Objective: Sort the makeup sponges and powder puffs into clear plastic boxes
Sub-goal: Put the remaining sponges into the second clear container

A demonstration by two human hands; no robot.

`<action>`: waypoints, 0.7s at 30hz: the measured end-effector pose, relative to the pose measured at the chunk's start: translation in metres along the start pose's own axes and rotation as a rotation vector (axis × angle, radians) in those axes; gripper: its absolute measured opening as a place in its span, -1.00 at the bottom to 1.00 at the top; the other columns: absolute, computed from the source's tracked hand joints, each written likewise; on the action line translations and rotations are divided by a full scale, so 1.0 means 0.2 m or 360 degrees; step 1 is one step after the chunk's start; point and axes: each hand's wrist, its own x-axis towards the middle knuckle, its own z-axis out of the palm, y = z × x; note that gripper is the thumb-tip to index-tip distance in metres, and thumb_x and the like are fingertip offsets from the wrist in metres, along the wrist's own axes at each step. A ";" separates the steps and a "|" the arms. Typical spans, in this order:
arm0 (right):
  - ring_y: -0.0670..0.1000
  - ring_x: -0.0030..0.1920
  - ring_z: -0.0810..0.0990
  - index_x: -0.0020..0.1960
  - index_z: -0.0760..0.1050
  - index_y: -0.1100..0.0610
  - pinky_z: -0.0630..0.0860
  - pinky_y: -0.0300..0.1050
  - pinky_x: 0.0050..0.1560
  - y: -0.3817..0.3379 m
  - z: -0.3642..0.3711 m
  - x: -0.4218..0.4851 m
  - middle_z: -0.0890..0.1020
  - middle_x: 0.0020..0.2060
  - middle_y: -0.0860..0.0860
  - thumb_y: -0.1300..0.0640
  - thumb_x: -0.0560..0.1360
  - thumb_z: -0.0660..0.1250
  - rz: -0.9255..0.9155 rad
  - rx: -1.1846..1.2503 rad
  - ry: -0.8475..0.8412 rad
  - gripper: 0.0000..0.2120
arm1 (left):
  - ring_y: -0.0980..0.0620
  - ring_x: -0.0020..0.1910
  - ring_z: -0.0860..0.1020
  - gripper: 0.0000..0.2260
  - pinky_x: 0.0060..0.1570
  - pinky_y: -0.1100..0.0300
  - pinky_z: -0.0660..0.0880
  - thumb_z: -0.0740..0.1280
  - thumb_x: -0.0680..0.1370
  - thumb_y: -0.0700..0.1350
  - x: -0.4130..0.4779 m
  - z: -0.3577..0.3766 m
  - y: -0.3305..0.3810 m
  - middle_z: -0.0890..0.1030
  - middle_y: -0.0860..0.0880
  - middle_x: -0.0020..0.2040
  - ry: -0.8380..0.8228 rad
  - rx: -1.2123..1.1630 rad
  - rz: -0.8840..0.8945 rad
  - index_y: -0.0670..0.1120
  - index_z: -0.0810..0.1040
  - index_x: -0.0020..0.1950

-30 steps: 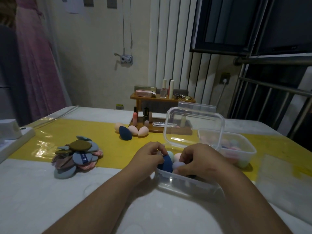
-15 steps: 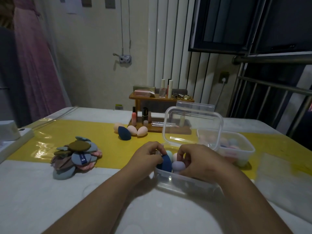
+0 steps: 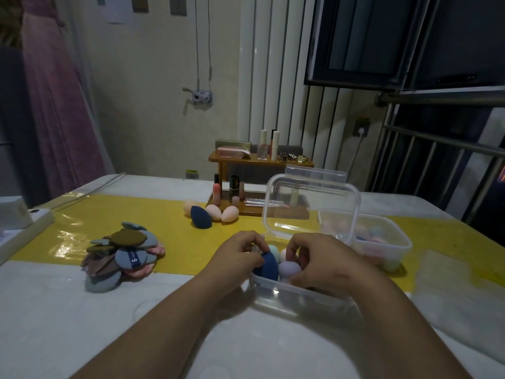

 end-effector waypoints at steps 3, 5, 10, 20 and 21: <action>-0.15 -0.25 0.53 -0.14 0.50 -0.17 0.41 -0.24 -0.32 0.00 0.00 0.00 0.57 -0.27 -0.16 -0.05 0.28 0.55 -0.0019 -0.0023 -0.0006 -0.74 | 0.06 0.29 0.45 -0.76 -0.02 0.29 0.46 0.29 0.48 -0.40 0.00 0.00 0.01 0.52 0.02 0.25 0.0000 0.0009 -0.0003 -0.05 0.57 -0.13; -0.15 -0.26 0.52 -0.15 0.49 -0.18 0.39 -0.25 -0.33 0.01 0.00 0.00 0.56 -0.29 -0.16 -0.05 0.28 0.55 -0.0016 -0.0021 0.0000 -0.74 | 0.05 0.29 0.44 -0.76 -0.01 0.28 0.47 0.29 0.48 -0.40 0.00 0.00 0.01 0.51 0.00 0.26 -0.0005 0.0000 -0.0011 -0.05 0.56 -0.13; -0.13 -0.28 0.51 -0.16 0.50 -0.16 0.38 -0.26 -0.35 0.01 0.00 0.01 0.54 -0.30 -0.14 -0.04 0.30 0.55 -0.0017 0.0068 0.0017 -0.76 | 0.03 0.28 0.46 -0.76 -0.01 0.26 0.48 0.29 0.48 -0.40 -0.01 0.00 0.02 0.51 -0.01 0.27 -0.0008 -0.0011 -0.0015 -0.04 0.56 -0.14; -0.03 0.28 0.36 0.30 0.47 -0.15 0.37 0.03 0.31 -0.03 0.07 0.04 0.45 0.30 -0.14 0.02 0.51 0.30 -0.0042 -0.0155 0.0461 -0.63 | 0.03 0.08 0.54 -0.79 -0.06 0.22 0.54 0.34 0.47 -0.32 -0.02 -0.01 0.03 0.57 -0.01 0.13 -0.0009 -0.0003 -0.0040 0.00 0.59 -0.07; -0.01 0.31 0.33 0.35 0.44 -0.15 0.32 0.04 0.35 -0.03 0.08 0.05 0.43 0.34 -0.14 0.02 0.53 0.27 -0.0027 -0.0209 0.0430 -0.61 | -0.02 0.05 0.56 -0.81 -0.06 0.16 0.57 0.37 0.46 -0.24 -0.02 -0.01 0.03 0.58 -0.04 0.09 -0.0020 -0.0114 -0.0073 0.04 0.59 -0.03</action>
